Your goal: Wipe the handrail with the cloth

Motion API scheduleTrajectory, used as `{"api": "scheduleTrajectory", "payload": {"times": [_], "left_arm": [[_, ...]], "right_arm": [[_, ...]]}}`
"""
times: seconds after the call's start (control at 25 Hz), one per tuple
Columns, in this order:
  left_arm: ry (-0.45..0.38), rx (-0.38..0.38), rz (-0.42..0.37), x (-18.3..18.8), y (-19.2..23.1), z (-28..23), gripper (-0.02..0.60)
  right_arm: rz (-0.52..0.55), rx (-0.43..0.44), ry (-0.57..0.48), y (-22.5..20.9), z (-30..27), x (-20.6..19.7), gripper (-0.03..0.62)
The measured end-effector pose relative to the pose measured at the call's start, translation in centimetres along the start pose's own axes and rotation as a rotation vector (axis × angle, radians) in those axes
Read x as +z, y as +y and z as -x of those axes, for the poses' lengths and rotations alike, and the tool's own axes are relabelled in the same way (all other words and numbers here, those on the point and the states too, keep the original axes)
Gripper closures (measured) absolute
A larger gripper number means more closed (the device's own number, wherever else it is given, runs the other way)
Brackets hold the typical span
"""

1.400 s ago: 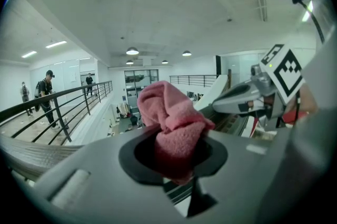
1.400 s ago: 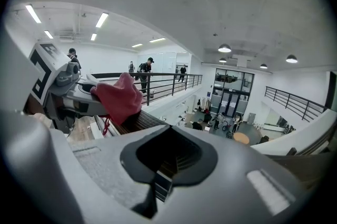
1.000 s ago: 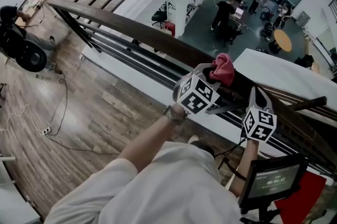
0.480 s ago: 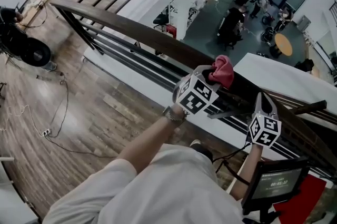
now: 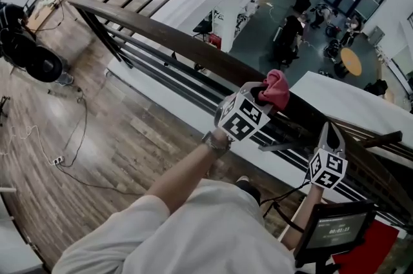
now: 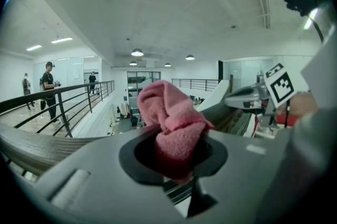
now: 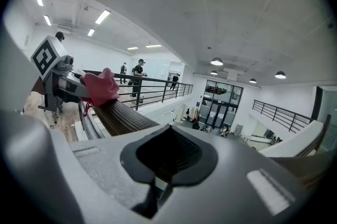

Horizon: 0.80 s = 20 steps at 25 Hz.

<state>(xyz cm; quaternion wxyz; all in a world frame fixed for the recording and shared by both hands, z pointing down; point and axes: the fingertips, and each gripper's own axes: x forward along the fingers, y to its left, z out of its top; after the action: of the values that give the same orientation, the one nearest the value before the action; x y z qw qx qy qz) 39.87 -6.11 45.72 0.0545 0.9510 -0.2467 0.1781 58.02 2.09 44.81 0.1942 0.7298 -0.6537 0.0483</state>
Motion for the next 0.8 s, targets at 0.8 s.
{"api": "scheduleTrajectory", "payload": {"times": [0.8], "left_arm": [[-0.035, 0.02, 0.033, -0.3, 4.2, 2.5, 0.486]], "right_arm": [[-0.027, -0.01, -0.009, -0.5, 0.1, -0.1, 0.593]]}}
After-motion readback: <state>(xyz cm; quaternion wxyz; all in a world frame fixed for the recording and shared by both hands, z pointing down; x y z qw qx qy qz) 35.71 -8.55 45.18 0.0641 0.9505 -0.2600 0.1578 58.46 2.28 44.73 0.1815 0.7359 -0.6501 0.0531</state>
